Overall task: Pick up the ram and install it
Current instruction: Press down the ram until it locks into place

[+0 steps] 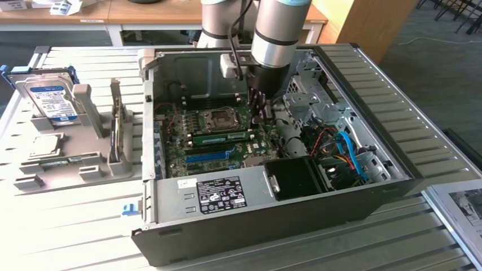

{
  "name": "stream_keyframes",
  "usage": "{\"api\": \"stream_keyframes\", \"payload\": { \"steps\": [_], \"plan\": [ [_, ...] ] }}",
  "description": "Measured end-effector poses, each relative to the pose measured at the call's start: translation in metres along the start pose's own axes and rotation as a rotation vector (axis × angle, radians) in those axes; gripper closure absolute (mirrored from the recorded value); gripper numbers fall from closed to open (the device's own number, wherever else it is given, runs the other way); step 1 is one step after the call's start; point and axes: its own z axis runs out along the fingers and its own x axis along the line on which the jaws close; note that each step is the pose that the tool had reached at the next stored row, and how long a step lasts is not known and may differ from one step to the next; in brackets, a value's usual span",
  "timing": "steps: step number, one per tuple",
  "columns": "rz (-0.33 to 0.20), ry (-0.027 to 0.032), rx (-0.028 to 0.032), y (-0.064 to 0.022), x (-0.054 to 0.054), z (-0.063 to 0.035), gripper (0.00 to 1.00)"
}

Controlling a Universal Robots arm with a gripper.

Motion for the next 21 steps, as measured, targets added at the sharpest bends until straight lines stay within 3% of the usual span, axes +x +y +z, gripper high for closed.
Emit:
{"api": "stream_keyframes", "payload": {
  "steps": [10, 21],
  "plan": [
    [0.0, 0.0, 0.0, -0.0003, -0.0001, 0.0077, 0.9],
    [0.0, 0.0, 0.0026, 0.0045, 0.0, 0.0082, 0.9]
  ]
}}
